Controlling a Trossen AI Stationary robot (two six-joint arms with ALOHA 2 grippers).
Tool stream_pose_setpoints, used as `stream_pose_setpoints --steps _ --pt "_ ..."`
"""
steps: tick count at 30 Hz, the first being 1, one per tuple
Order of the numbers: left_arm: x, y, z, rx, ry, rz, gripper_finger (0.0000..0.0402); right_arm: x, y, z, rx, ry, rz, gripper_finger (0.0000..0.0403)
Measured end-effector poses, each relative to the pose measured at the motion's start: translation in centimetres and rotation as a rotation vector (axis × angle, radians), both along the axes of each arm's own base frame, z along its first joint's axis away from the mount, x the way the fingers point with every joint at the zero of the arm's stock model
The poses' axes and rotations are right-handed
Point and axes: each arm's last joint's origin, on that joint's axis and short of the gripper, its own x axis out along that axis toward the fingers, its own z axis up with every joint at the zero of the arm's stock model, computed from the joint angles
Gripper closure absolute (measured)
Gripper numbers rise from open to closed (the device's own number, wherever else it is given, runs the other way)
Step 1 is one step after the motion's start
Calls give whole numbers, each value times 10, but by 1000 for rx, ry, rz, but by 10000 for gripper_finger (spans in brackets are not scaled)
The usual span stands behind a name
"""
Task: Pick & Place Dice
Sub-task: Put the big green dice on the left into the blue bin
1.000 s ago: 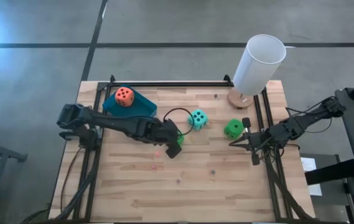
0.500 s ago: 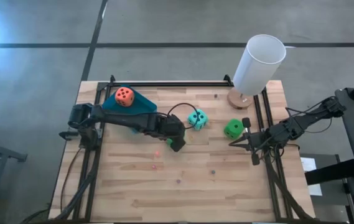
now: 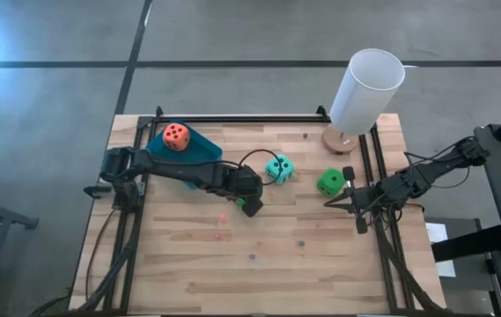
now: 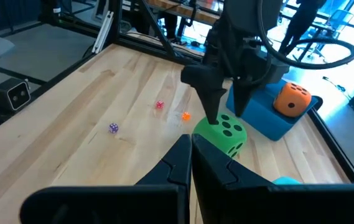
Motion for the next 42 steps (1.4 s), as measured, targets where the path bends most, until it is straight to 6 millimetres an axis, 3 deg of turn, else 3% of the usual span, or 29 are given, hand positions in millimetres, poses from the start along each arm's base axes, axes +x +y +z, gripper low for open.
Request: stream_pose_setpoints --steps 5,23,42 --pt "-1 1 -9 11 -12 -16 47 0 0 0 0 0 0 394" --pt "2 2 0 12 -13 -49 49 0 0 0 0 0 0 394" --pt "-1 4 -9 20 13 -61 46 0 0 0 0 0 0 394"
